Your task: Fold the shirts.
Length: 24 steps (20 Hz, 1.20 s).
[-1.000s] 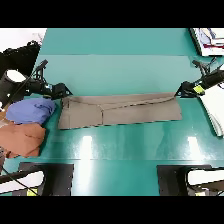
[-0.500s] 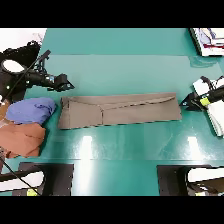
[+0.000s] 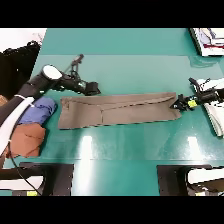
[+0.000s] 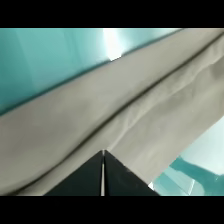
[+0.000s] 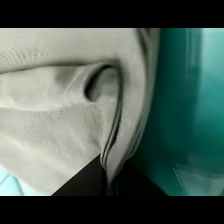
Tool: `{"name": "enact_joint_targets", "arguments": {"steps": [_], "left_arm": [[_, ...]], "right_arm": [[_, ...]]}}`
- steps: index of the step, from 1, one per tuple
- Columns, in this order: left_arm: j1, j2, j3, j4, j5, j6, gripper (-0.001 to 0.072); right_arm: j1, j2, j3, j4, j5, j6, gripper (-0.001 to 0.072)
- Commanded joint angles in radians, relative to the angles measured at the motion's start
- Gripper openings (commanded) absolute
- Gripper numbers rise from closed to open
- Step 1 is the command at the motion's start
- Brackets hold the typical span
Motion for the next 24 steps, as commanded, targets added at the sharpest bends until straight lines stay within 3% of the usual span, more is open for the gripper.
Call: {"name": "enact_joint_targets", "arguments": {"steps": [1,8,12,17,24], "left_arm": [[-0.099,-0.069,0.014,-0.005,0.034,-0.035,0.0024],[-0.203,-0.196,0.113,-0.002,0.069,-0.066,0.0024],[-0.248,-0.223,0.115,-0.002,0.141,-0.089,0.0024],[-0.253,-0.234,0.122,-0.006,0.193,-0.092,0.0024],[-0.190,-0.212,0.132,0.021,0.131,-0.091,0.0024]], "right_arm": [[0.029,0.024,0.040,0.025,0.061,-0.018,0.0014],[0.121,0.235,0.298,0.236,0.135,0.043,0.0013],[0.275,0.256,0.437,0.233,0.133,0.115,0.0014],[0.489,0.256,0.483,0.235,0.068,0.121,0.0014],[0.649,0.254,0.483,0.233,-0.063,0.121,0.0014]]}}
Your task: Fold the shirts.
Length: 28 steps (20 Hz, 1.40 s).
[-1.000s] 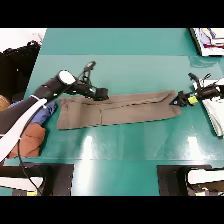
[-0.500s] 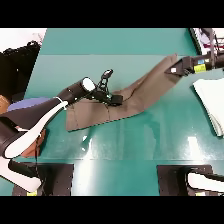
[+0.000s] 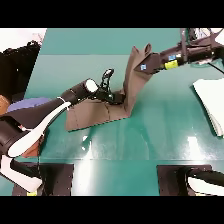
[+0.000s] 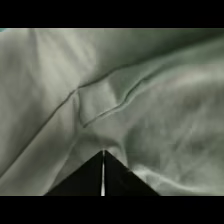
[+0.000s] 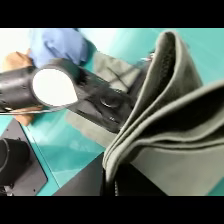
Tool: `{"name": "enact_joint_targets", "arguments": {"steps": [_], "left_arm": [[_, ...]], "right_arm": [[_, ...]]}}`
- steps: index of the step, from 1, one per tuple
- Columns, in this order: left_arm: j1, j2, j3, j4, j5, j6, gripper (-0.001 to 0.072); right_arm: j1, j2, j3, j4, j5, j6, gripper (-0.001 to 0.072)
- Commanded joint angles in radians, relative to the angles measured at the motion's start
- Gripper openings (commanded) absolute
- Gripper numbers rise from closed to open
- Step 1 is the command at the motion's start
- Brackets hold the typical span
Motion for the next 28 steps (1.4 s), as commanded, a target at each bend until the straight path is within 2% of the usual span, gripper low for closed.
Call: {"name": "enact_joint_targets", "arguments": {"steps": [1,6,9,11,12,16,18,23,24,25,28], "left_arm": [[0.081,0.040,0.012,0.032,-0.068,-0.001,0.0024],[0.360,0.293,0.013,0.152,-0.139,0.002,0.0025],[0.500,0.440,0.013,0.222,-0.171,0.003,0.0025],[0.573,0.509,0.013,0.246,-0.201,0.002,0.0025],[0.601,0.533,0.013,0.249,-0.218,0.003,0.0025],[0.652,0.562,0.013,0.253,-0.288,0.003,0.0025],[0.652,0.562,0.013,0.253,-0.306,0.003,0.0025],[0.652,0.562,0.013,0.252,-0.328,0.003,0.0026],[0.652,0.562,0.013,0.251,-0.328,0.003,0.0025],[0.651,0.562,0.012,0.249,-0.327,0.003,0.0025],[0.651,0.561,0.010,0.246,-0.332,0.003,0.0026]], "right_arm": [[0.082,-0.002,0.004,0.001,-0.074,0.002,0.0013],[0.275,-0.076,0.004,0.022,-0.241,-0.014,0.0015],[0.433,-0.190,0.004,0.085,-0.426,-0.124,0.0037],[0.515,-0.274,0.004,0.079,-0.537,-0.134,0.0277],[0.539,-0.307,0.004,0.079,-0.558,-0.134,0.0358],[0.523,-0.340,0.003,0.026,-0.454,-0.131,0.0353],[0.455,-0.307,-0.029,-0.040,-0.381,-0.077,0.0335],[0.176,-0.158,-0.320,-0.107,-0.306,-0.061,0.0344],[0.113,-0.147,-0.368,-0.105,-0.272,-0.061,0.0444],[0.056,-0.148,-0.400,-0.106,-0.239,-0.061,0.0574],[-0.061,-0.176,-0.467,-0.105,-0.202,-0.061,0.0593]]}}
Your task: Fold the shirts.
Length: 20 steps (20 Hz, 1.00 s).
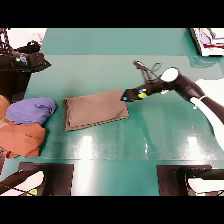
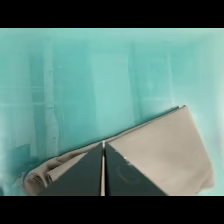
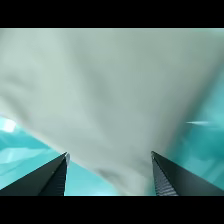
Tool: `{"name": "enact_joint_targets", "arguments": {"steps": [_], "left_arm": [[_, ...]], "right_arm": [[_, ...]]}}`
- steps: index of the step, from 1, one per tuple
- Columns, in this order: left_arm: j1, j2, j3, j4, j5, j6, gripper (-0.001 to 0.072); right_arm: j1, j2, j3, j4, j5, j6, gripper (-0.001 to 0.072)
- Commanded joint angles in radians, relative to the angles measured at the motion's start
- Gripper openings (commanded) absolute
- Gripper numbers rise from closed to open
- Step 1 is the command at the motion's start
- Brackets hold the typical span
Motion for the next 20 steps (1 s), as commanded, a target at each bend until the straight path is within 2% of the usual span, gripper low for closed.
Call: {"name": "enact_joint_targets", "arguments": {"steps": [1,4,10,12,16,18,20], "left_arm": [[0.002,0.000,-0.001,-0.003,-0.004,0.000,0.0025],[0.002,0.000,-0.001,-0.002,0.000,0.000,0.0025],[0.002,0.000,-0.001,-0.002,-0.001,0.008,0.0026],[0.002,0.000,-0.001,-0.003,-0.003,0.007,0.0026],[0.001,0.000,-0.001,-0.013,-0.014,0.006,0.0025],[0.001,0.000,-0.001,-0.035,-0.029,0.006,0.0025],[-0.015,0.000,-0.001,-0.050,-0.038,0.006,0.0025]], "right_arm": [[-0.129,-0.025,-0.080,-0.010,0.078,0.003,0.0593],[-0.117,-0.123,-0.024,0.065,0.111,0.002,0.0592],[0.013,-0.356,0.223,0.253,0.168,0.003,0.0587],[0.048,-0.419,0.293,0.309,0.198,0.003,0.0528],[0.087,-0.479,0.391,0.284,0.236,-0.005,0.0087],[0.081,-0.464,0.412,0.261,0.222,-0.013,0.0014],[0.037,-0.408,0.418,0.208,0.193,-0.013,0.0013]]}}
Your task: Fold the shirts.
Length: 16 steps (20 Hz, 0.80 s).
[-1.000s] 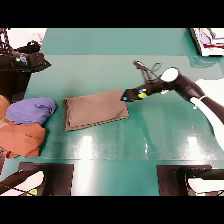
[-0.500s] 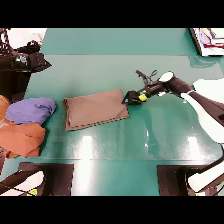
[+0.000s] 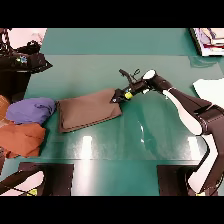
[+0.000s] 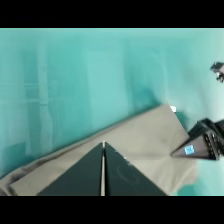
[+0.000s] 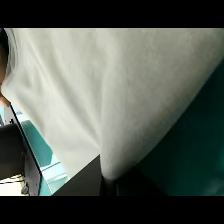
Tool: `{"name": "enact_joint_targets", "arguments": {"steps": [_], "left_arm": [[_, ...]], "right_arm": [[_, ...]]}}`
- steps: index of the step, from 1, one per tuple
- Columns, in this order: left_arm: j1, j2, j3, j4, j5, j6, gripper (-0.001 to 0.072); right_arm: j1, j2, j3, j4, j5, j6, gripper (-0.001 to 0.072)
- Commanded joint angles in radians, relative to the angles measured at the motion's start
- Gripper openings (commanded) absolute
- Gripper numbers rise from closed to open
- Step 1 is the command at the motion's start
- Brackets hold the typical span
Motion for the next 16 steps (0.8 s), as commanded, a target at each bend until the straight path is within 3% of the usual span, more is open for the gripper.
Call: {"name": "enact_joint_targets", "arguments": {"steps": [1,9,12,16], "left_arm": [[-0.035,0.000,0.000,-0.022,-0.013,-0.001,0.0025],[-0.367,0.000,0.000,-0.023,0.195,-0.007,0.0025],[-0.439,0.000,0.000,-0.022,0.283,-0.007,0.0025],[-0.475,0.000,0.000,-0.024,0.300,-0.008,0.0025]], "right_arm": [[-0.062,0.068,0.029,-0.077,-0.032,-0.005,0.0014],[-0.630,0.395,-0.046,-0.198,-0.043,0.022,0.0014],[-0.850,0.449,-0.068,-0.199,-0.044,0.022,0.0014],[-1.063,0.455,-0.068,-0.192,-0.072,0.022,0.0014]]}}
